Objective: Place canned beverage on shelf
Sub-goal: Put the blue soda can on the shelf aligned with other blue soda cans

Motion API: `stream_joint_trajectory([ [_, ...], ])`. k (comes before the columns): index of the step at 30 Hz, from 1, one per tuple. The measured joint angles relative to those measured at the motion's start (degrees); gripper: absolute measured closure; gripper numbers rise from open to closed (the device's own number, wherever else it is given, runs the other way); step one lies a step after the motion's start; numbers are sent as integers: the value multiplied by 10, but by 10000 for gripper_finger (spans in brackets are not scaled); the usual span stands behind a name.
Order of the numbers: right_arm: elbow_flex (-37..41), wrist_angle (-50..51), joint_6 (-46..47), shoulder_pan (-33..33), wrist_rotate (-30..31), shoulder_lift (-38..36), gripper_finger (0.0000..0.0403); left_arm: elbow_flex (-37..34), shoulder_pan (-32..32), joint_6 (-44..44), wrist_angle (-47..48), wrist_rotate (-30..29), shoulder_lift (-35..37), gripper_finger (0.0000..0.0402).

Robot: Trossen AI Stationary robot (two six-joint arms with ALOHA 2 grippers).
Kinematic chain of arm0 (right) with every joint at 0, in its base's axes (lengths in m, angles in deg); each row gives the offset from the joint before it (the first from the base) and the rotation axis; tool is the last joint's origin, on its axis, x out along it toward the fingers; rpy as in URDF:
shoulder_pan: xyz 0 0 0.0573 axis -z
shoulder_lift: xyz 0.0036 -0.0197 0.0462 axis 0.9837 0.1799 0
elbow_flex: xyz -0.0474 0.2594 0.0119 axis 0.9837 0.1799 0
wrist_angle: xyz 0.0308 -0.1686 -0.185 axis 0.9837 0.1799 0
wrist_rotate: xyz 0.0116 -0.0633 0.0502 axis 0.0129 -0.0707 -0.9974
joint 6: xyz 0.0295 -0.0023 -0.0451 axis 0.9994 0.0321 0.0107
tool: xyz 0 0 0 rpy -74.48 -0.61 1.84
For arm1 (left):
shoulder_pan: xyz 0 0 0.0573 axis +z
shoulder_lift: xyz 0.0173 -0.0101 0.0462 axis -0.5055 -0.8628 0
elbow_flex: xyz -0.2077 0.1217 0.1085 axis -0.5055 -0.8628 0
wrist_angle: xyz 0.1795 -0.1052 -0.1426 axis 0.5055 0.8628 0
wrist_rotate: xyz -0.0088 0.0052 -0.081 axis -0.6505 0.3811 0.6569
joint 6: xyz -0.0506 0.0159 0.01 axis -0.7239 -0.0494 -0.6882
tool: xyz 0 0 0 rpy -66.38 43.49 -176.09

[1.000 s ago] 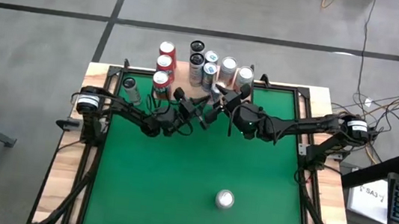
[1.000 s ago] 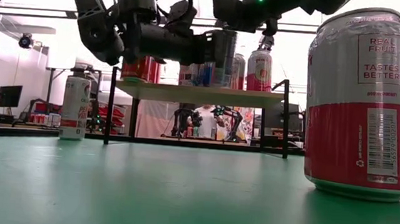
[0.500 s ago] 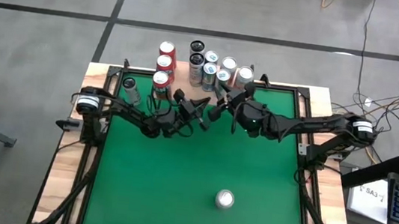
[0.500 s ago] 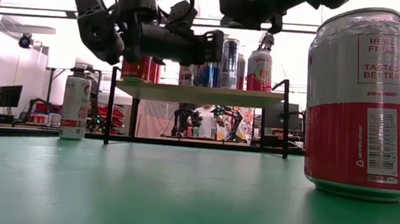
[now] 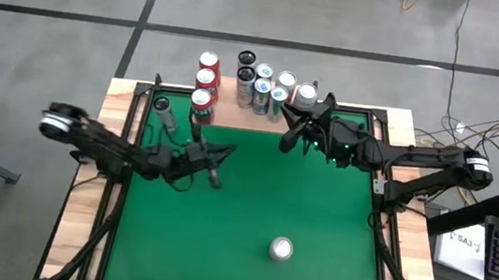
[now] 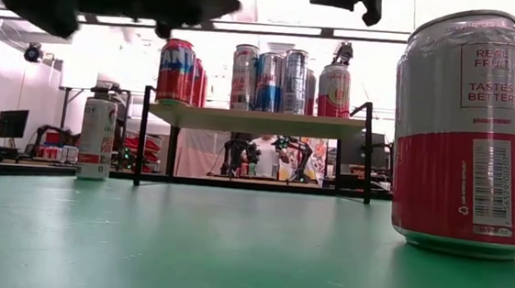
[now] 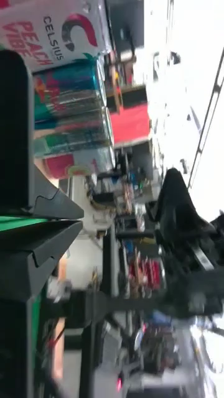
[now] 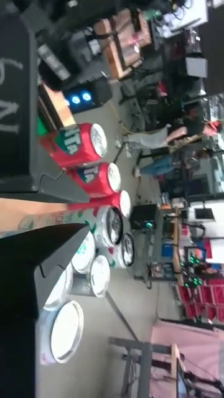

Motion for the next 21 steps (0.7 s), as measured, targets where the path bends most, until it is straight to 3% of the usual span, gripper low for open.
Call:
stream_joint_trajectory([
  [8,-143,152,-1,3,-9,81,365,-67,-34,-26,153,5,180,402],
  [21,-540,729,179,72,-9,244,365,-108,-47,-39,339,3,412,401],
])
